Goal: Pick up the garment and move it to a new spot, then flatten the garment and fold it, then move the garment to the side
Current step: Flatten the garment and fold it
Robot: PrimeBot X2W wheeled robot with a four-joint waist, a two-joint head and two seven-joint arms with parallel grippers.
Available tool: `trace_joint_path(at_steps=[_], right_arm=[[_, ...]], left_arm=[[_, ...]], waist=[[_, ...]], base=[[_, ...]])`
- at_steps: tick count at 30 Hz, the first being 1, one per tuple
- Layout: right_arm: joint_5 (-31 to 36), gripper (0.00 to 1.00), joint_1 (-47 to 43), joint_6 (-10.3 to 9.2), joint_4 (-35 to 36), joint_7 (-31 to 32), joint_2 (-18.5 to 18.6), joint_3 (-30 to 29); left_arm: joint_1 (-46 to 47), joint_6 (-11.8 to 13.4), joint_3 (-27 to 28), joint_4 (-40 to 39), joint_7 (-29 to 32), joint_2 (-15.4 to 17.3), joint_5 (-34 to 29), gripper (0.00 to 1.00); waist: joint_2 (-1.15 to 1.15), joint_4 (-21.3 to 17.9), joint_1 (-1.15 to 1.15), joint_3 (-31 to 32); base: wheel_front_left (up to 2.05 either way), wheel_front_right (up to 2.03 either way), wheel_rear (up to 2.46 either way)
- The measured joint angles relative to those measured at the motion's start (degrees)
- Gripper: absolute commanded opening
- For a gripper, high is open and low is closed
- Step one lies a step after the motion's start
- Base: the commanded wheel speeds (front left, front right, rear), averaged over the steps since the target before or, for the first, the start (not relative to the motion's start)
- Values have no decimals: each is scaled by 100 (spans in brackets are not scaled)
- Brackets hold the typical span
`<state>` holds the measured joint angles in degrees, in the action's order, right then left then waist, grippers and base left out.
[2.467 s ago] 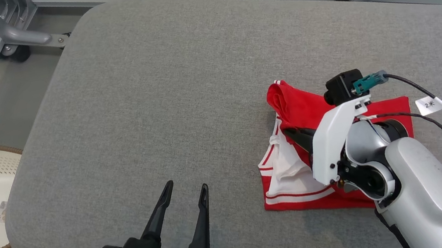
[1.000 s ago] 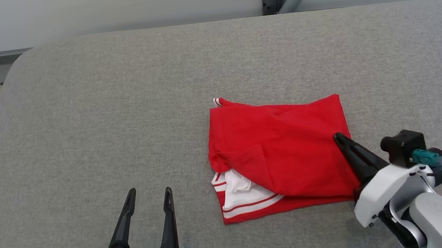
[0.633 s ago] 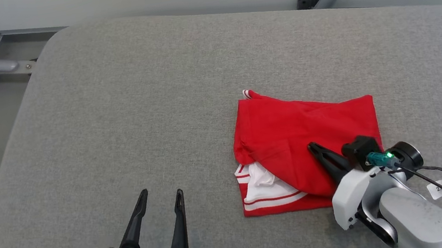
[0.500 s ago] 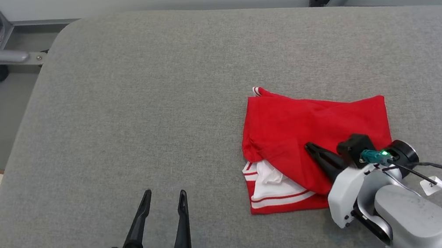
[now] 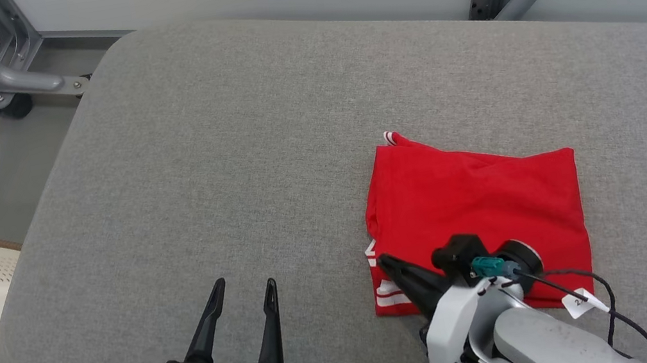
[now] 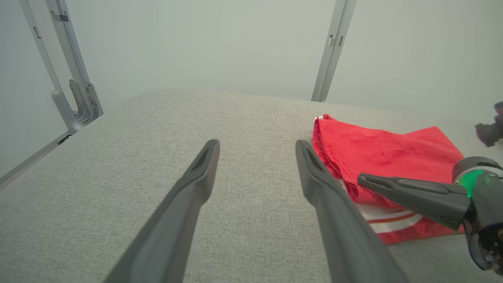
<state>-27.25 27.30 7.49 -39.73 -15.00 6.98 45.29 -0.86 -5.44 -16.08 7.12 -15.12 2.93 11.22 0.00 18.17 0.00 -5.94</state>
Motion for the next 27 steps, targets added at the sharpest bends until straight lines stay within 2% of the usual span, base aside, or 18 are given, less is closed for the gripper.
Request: trace_joint_path(at_steps=[4,9,10,11,12,16,27], right_arm=[[-55,0,-173,0,472,-1,16,20],[192,2,-537,0,1105,-4,144,-442],[299,27,-628,0,1220,-4,156,-608],[386,61,-722,0,1341,-4,158,-833],[469,100,-805,0,1477,-5,145,-1026],[857,100,-1127,0,1775,-5,112,-1659],[886,100,-1558,0,1861,-5,211,-2554]], left_arm=[[-70,45,-2,-26,0,-2,0,100],[-171,107,88,-58,0,-2,1,100],[-208,119,116,-59,0,-3,0,100],[-231,119,133,-60,0,-3,0,100],[-243,130,159,-63,0,-3,1,100],[-288,155,281,-89,0,-3,115,100],[-384,215,689,86,0,-3,268,100]], waist=[[0,-92,0,82],[0,-302,0,189],[0,-355,0,213],[0,-415,0,238],[0,-477,0,263],[0,-759,0,370],[0,-1518,0,633]], base=[[0,0,0],[0,0,0],[0,0,0],[0,0,0],[0,0,0],[0,0,0],[0,0,0]])
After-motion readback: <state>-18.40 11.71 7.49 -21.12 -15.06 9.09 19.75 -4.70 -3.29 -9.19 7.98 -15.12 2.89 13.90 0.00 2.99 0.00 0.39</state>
